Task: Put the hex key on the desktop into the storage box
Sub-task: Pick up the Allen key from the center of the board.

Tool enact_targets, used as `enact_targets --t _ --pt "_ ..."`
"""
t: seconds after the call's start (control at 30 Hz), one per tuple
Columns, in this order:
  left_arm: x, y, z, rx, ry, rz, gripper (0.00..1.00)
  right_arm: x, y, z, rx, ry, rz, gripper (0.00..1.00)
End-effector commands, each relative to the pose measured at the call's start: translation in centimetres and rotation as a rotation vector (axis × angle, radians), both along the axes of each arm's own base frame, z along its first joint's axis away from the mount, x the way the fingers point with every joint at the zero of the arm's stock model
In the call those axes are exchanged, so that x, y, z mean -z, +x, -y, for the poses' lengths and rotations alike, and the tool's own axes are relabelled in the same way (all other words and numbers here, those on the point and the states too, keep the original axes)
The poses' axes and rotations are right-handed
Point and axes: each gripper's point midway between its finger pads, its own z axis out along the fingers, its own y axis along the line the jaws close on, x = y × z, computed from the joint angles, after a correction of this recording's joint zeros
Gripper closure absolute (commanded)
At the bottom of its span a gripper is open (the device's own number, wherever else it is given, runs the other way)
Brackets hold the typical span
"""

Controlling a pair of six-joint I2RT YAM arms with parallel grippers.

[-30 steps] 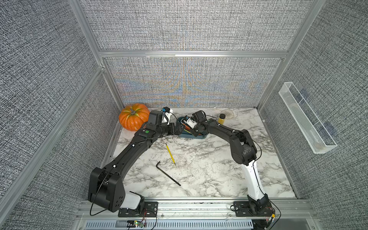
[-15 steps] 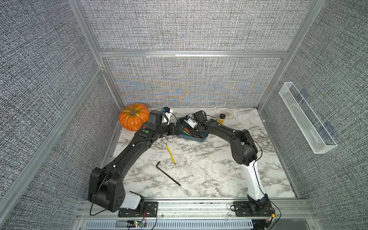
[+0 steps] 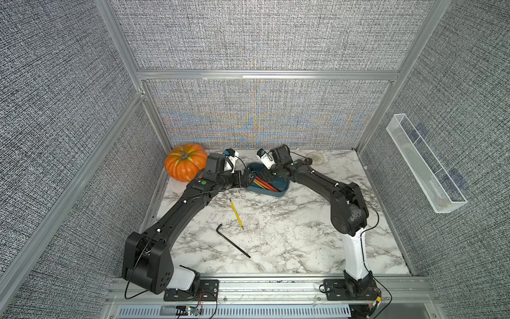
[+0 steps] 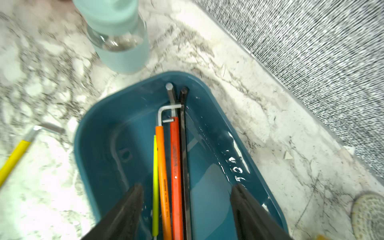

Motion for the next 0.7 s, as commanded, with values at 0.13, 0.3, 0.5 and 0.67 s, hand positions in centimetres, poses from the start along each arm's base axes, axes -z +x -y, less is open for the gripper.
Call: enact_targets --t 0.13,0.3,0.5,0.67 --pt "0.0 0.1 -2.7 -0.117 0.106 0.009 0.0 -5.6 -4.0 -0.9 0.053 0.203 -0.012 0.13" --pt "-1.1 0.4 -4.4 -0.191 0.149 0.059 0.0 -5.1 -10.2 -3.0 0.033 0.166 -0.017 0.13" --pt "-2.9 -0.1 -7.8 -0.277 0.18 0.084 0.0 -4.9 -15.7 -5.7 0.038 0.318 -0.159 0.08" --pt "-3.3 -0.6 -10.7 -0.352 0.206 0.082 0.0 -2.5 -17.7 -8.5 0.033 0.324 -0.238 0.08"
